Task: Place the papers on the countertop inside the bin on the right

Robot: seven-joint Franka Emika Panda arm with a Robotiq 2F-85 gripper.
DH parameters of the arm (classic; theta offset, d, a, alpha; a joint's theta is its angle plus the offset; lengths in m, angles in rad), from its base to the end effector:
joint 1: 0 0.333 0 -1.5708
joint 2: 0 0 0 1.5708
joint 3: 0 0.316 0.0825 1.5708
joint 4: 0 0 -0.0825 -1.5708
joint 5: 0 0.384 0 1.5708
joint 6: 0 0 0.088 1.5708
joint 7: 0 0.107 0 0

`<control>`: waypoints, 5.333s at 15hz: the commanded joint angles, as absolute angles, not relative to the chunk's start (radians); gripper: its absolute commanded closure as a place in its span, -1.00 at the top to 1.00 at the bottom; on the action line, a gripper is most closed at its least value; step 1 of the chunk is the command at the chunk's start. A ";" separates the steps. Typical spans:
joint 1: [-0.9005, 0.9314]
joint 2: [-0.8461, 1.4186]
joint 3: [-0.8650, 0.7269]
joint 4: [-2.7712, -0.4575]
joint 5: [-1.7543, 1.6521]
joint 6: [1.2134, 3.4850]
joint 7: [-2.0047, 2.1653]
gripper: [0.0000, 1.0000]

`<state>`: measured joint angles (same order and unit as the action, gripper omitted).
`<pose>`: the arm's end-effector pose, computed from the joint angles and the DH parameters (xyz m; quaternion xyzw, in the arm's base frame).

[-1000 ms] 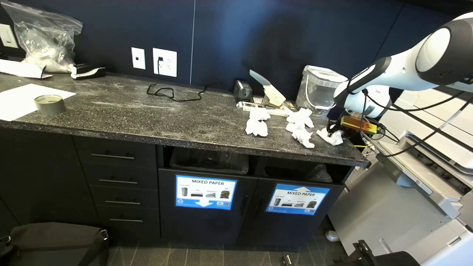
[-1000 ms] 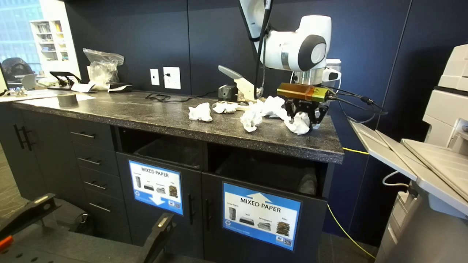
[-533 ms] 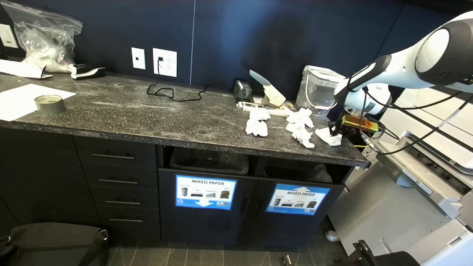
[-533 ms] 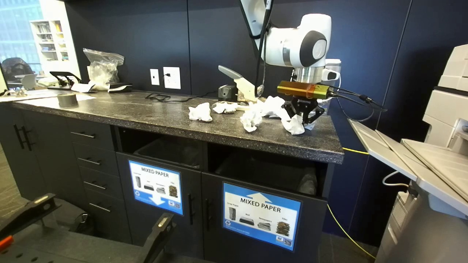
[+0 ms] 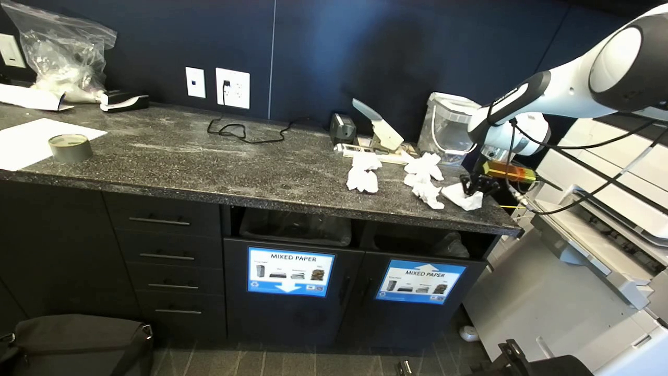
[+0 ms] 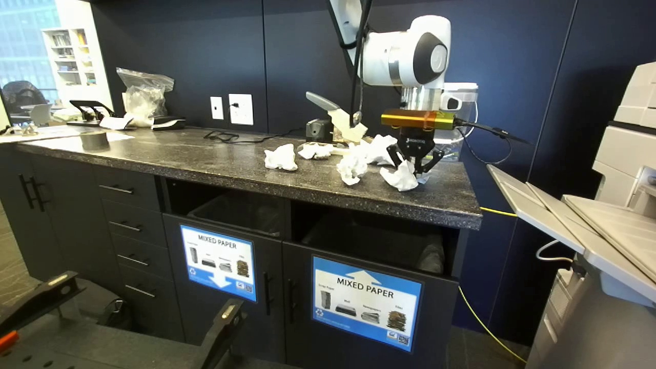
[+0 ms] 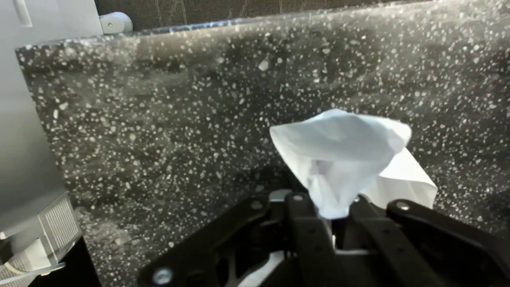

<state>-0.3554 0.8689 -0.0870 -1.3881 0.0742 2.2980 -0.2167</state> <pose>0.6719 -0.3018 0.1929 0.9925 -0.1205 0.0196 0.0116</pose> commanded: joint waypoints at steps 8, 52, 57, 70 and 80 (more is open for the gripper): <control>-0.216 0.486 -0.163 -1.946 -0.008 2.476 -0.064 -0.75; -0.436 1.162 0.074 -1.995 -0.219 3.949 0.079 -0.74; -0.422 1.253 0.071 -1.870 -0.201 4.007 0.133 -0.73; -0.385 1.404 0.069 -1.604 -0.191 3.956 0.176 -0.73; -0.357 1.403 0.050 -1.584 -0.154 3.894 0.163 0.50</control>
